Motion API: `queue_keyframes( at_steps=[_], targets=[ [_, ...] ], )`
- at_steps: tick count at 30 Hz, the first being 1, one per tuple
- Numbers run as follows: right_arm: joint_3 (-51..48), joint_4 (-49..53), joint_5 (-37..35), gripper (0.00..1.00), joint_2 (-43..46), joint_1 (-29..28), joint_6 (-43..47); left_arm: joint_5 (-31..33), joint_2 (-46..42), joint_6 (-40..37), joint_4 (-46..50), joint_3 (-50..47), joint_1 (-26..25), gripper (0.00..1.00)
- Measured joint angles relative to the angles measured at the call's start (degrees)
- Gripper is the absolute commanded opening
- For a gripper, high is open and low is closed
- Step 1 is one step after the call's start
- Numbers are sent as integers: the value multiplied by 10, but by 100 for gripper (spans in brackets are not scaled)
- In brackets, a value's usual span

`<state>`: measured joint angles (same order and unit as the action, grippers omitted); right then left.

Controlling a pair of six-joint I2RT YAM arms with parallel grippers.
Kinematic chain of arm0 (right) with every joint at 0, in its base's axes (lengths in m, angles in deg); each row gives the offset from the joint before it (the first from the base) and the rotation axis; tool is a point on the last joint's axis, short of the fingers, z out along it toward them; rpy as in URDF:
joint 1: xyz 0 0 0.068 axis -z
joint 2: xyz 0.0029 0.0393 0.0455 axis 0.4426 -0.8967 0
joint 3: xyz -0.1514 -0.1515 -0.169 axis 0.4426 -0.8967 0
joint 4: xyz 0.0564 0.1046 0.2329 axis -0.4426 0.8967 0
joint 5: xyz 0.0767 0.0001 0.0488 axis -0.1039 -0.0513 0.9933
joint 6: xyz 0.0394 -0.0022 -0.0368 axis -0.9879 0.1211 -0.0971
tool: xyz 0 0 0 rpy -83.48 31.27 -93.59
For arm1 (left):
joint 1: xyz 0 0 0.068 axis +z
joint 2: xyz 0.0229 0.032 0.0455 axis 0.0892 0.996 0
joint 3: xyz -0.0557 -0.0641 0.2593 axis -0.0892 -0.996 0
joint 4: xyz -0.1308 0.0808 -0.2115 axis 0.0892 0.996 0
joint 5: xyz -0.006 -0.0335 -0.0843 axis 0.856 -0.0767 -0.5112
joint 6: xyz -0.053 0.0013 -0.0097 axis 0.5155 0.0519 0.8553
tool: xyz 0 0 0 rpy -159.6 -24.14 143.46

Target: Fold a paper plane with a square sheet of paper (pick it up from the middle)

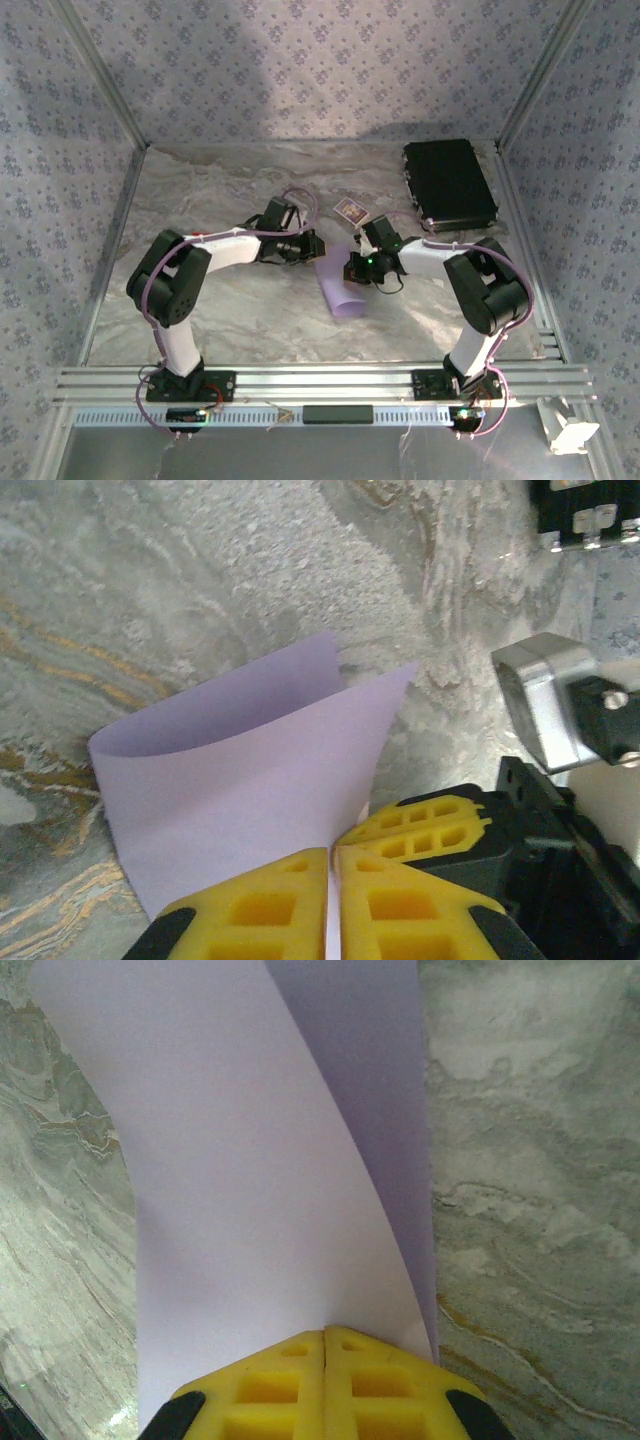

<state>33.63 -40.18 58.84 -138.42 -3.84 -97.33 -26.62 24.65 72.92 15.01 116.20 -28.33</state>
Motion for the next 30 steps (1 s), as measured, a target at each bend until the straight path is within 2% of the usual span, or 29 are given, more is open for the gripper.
queue_keyframes(
  at_steps=[12,18,30],
  targets=[
    [0,0,0,0,0,0,0,-25,97,-41,8,35,32,9],
    [0,1,-2,0,1,0,0,-36,99,-39,0,33,42,9],
    [-1,14,-9,0,7,4,0,-38,104,-69,62,94,38,9]
  ],
)
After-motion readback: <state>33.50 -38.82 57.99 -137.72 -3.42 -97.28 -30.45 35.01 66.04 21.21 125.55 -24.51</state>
